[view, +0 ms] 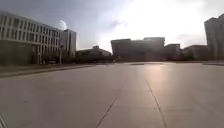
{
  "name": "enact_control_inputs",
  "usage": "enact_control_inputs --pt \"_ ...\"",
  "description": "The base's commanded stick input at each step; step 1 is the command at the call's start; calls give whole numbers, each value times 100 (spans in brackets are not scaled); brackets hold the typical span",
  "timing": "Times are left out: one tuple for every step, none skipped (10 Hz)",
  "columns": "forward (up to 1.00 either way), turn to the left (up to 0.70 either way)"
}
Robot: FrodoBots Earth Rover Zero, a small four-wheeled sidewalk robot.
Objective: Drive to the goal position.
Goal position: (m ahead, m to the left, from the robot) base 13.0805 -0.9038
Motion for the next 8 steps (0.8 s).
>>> enact_control_inputs --pt "100 -37" --pt "100 -37" --pt "100 -37" --pt "100 -37" --pt "100 -37" --pt "100 -37" --pt "100 -37" --pt "100 -37"
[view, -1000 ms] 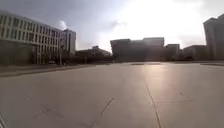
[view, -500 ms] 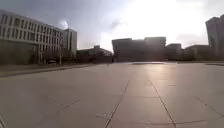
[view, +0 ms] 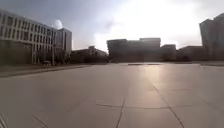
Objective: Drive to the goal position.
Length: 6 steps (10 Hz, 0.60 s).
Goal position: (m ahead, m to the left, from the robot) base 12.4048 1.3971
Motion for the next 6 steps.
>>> enact_control_inputs --pt "100 -37" --pt "100 -37" --pt "100 -37" --pt "100 -37" --pt "100 -37" --pt "100 -37"
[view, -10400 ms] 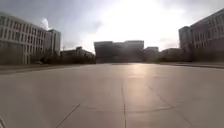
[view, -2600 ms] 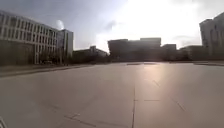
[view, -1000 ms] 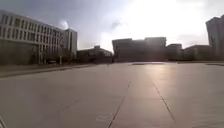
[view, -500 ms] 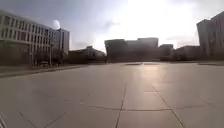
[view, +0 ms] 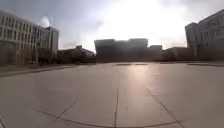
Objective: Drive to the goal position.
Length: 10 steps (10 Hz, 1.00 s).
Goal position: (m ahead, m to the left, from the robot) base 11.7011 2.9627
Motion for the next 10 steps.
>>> enact_control_inputs --pt "100 -37" --pt "100 -37" --pt "100 -37" --pt "100 -22" --pt "100 -4" --pt "100 3" --pt "100 3" --pt "100 3" --pt "100 3" --pt "100 3"
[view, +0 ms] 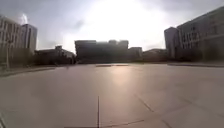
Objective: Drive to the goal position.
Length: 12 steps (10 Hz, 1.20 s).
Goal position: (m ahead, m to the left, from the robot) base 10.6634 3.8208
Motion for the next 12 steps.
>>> enact_control_inputs --pt "100 3" --pt "100 3" --pt "100 3" --pt "100 3" --pt "100 3" --pt "100 3" --pt "100 3" --pt "100 3" --pt "100 3" --pt "100 3" --pt "100 3" --pt "100 3"
